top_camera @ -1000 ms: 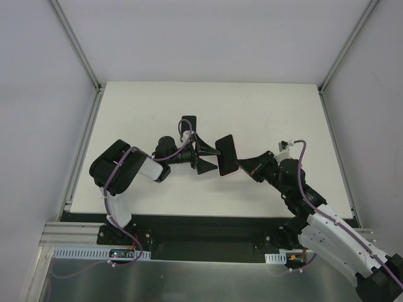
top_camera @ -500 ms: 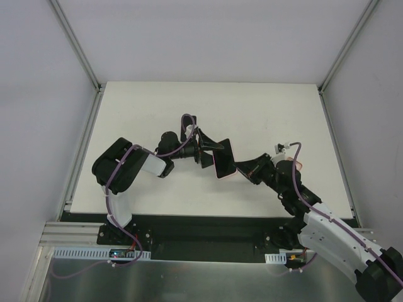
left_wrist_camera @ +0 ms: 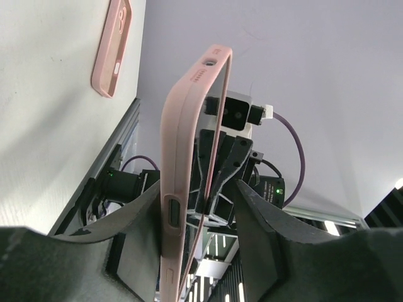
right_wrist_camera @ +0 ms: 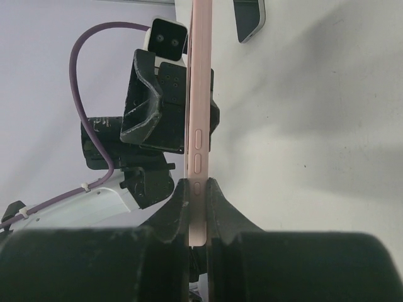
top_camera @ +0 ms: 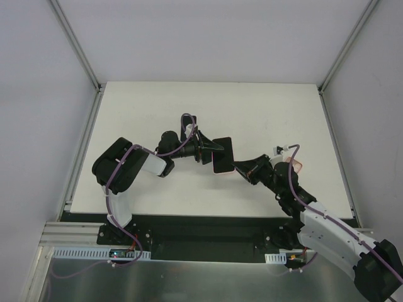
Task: Take the phone out of the phone case
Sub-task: Pick up the phone at the center of the board.
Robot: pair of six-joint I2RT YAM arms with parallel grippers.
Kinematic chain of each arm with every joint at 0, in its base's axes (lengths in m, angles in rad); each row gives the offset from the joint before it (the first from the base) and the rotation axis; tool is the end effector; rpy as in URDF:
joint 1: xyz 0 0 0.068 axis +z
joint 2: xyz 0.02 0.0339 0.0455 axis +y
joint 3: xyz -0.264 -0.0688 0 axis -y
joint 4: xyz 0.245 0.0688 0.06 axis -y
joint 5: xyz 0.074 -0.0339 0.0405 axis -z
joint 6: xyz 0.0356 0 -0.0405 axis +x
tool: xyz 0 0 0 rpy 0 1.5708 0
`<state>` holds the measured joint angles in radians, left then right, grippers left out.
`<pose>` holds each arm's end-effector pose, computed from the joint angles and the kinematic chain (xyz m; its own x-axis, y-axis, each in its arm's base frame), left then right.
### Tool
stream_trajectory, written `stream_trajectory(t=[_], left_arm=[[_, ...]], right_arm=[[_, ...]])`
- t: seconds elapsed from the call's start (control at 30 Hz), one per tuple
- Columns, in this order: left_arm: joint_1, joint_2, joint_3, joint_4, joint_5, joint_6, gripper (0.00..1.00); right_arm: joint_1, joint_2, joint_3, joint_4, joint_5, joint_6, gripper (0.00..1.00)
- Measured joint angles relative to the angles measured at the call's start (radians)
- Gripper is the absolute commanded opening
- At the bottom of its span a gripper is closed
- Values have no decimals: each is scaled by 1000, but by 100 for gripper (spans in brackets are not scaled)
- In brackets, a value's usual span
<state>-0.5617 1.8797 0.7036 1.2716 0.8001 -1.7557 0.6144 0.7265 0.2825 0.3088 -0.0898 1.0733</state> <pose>0.2811 -0.2071 0.1713 -0.9737 -0.1963 0.1158 -0.1000 -0.0884 -0.9911 0.1437 0.1053 0.2231 -0.6209 0.6331 -0.4622 -0.2119 0.4322 0.8765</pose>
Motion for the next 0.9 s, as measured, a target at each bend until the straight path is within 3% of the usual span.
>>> stream_trajectory(t=[0.13,0.23,0.3,0.33,0.4,0.43,0.53,0.7,0.9], left_arm=[[0,0,3,-4,-4,-7,24],[0,6,4,-7,-13,-18,0],[3,16,8,-3,-16,-8,0],[5,21,8,-5,-16,-8,0],[5,28,9,-5,-6,-8,0],[5,30,9,-7,1,-8,0],[5,31,14,-23,29,-12,0],[6,30,37,-21,114,2,0],[6,16,42,-23,214,47,0]], right_arm=[[-2,50,-15,69,-7,39,1],[-2,86,-18,118,-16,60,1],[-5,108,-18,134,-23,74,4],[-7,117,-18,135,-26,75,18],[-8,117,-17,123,-34,63,35],[-8,109,-6,89,-35,36,55],[-7,68,89,-98,-25,-69,75],[-23,18,381,-423,49,-298,75],[-72,176,656,-618,62,-501,72]])
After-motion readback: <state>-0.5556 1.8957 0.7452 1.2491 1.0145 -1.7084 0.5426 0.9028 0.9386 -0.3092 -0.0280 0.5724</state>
